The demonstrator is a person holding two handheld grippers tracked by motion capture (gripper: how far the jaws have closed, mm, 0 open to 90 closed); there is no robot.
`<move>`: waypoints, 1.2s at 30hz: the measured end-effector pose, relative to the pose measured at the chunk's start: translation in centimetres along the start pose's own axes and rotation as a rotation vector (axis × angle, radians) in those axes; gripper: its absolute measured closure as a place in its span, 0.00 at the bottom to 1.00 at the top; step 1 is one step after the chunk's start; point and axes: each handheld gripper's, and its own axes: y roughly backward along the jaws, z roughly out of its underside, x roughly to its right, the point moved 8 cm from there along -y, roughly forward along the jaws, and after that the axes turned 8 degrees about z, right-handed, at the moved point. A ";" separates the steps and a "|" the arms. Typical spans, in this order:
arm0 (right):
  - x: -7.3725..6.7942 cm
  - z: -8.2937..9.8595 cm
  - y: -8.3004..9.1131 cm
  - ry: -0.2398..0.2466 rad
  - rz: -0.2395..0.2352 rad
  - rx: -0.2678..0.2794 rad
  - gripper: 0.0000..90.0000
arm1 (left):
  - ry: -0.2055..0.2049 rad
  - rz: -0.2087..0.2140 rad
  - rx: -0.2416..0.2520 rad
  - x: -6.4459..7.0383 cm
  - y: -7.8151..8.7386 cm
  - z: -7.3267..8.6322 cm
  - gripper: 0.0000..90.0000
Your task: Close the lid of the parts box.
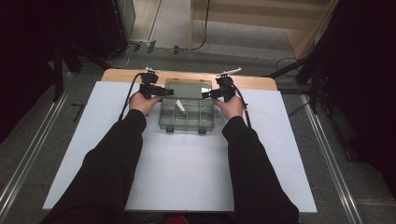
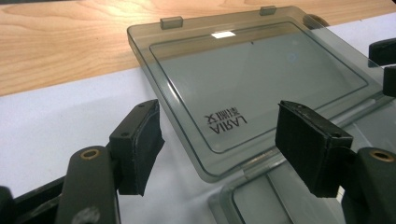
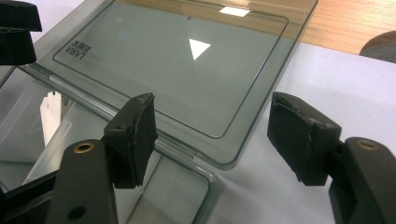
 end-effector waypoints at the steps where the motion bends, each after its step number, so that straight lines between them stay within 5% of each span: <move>1: 0.0 0.0 0.0 0.002 0.006 -0.001 0.37 | 0.012 0.003 0.006 0.0 -0.1 0.0 0.34; 11: 0.1 0.0 -0.5 -0.025 -0.006 0.000 0.35 | 0.032 0.004 -0.002 0.4 -1.5 0.5 0.33; 22: 0.1 0.1 -1.2 -0.107 -0.037 -0.018 0.35 | 0.112 0.025 0.002 -0.2 -2.3 0.9 0.33; 29: 0.0 0.2 -1.2 -0.130 -0.034 -0.045 0.35 | 0.105 0.026 0.011 -0.2 -2.4 0.9 0.32; 36: 0.1 0.4 -1.4 -0.197 -0.093 -0.071 0.37 | 0.104 0.021 0.011 -0.1 -2.4 0.9 0.32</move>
